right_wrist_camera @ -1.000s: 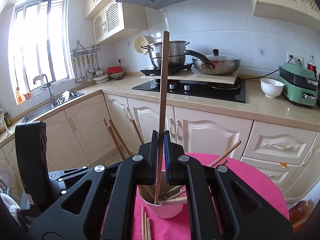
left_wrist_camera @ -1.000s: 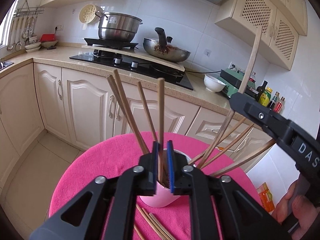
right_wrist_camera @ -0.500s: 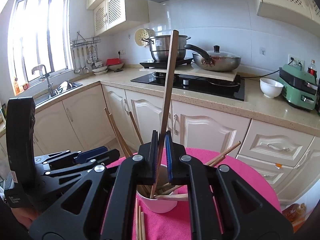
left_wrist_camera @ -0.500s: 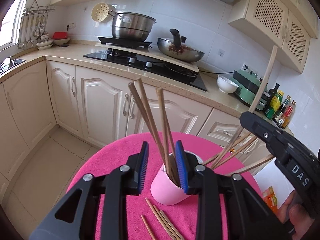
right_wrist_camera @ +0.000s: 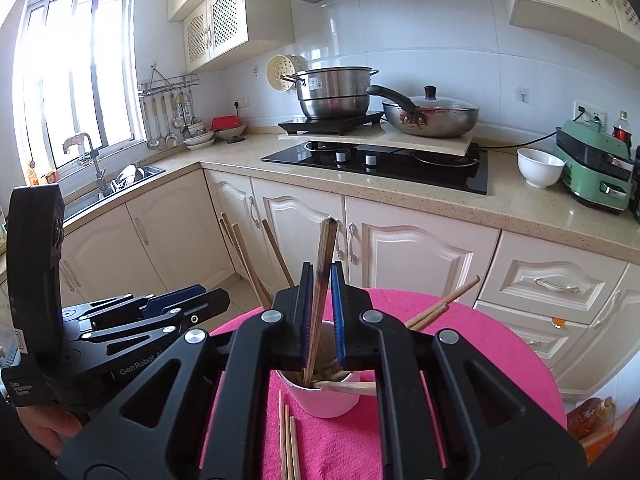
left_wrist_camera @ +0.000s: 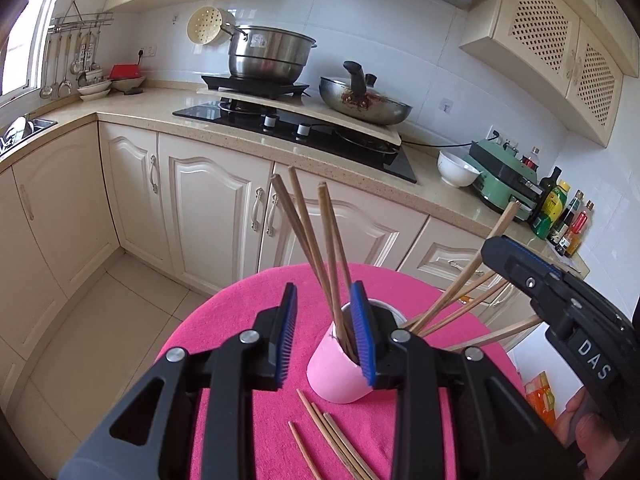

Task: Organize utensils
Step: 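Drop the chopstick into the cup with the left gripper while the right gripper releases its own, then lower both grippers to the pile and grasp a chopstick with the left gripper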

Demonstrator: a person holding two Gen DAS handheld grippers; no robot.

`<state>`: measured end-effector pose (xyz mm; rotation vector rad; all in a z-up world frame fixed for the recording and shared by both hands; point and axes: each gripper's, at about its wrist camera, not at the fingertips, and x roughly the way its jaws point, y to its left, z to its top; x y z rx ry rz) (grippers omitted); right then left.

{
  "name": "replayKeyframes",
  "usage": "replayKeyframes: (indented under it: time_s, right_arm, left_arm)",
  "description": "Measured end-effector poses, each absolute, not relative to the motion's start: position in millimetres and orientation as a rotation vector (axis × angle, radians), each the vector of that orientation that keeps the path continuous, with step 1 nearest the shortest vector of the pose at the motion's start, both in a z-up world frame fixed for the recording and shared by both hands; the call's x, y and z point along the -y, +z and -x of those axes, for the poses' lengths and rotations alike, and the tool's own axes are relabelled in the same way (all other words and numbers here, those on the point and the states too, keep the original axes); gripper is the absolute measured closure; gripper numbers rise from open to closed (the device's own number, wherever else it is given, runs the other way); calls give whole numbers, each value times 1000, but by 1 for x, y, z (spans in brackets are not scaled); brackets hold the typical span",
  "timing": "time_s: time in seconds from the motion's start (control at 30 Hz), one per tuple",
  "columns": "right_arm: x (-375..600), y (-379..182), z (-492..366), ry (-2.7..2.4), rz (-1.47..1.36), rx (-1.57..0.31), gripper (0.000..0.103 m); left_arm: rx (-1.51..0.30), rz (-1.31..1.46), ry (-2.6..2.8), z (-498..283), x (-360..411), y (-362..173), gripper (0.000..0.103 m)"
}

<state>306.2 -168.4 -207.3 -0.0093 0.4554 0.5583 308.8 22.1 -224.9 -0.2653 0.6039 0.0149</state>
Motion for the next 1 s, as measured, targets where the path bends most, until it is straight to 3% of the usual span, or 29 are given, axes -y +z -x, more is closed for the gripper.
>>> replayKeyframes:
  time_s: [0.07, 0.1, 0.17, 0.2, 0.7, 1.0]
  right_arm:
    - [170, -204, -303, 545, 7, -444, 90]
    - [172, -202, -301, 542, 4, -439, 84]
    - [173, -198, -296, 530, 3, -426, 67]
    - [175, -195, -293, 525, 2, -414, 53]
    - [182, -177, -241, 464, 1, -375, 52]
    - [197, -201, -213, 395, 4, -454, 52]
  left_arm:
    - [-599, 261, 12, -306, -21, -222, 75]
    - [-596, 260, 8, -304, -20, -220, 75]
    - [-594, 258, 3, -301, -19, -217, 75]
    - [-593, 254, 1, -299, -18, -214, 75]
    - [-571, 200, -54, -256, -5, -192, 73]
    - [-687, 176, -71, -239, 7, -225, 67]
